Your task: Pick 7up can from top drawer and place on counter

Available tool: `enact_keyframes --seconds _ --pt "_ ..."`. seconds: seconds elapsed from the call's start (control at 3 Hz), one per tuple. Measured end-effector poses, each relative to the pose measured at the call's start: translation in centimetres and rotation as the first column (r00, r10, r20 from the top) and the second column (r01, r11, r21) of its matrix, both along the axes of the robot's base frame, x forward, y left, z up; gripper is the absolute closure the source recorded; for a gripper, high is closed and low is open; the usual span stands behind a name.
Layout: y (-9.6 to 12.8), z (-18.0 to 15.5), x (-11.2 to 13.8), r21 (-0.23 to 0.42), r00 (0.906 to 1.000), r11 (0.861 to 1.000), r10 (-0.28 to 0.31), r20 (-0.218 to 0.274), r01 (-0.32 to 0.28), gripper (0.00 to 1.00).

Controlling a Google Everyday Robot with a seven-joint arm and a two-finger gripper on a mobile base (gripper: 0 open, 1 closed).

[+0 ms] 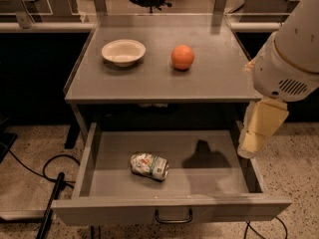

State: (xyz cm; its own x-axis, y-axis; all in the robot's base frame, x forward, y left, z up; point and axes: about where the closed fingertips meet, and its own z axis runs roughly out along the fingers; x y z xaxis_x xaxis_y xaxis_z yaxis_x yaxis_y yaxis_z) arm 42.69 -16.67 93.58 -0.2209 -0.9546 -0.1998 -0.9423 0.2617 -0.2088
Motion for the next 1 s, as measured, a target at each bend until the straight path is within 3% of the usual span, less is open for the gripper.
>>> enact_keyframes --seconds 0.33,0.67,1.0 --pt "0.0 0.0 0.0 0.000 1.0000 1.000 0.000 0.000 0.000 0.00" --pt "1.6 -2.7 -0.3 0.016 0.9991 0.999 -0.033 -0.027 0.034 0.00" --pt "7.0 -9.8 0.3 0.026 0.9929 0.995 -0.093 -0.074 0.095 0.00"
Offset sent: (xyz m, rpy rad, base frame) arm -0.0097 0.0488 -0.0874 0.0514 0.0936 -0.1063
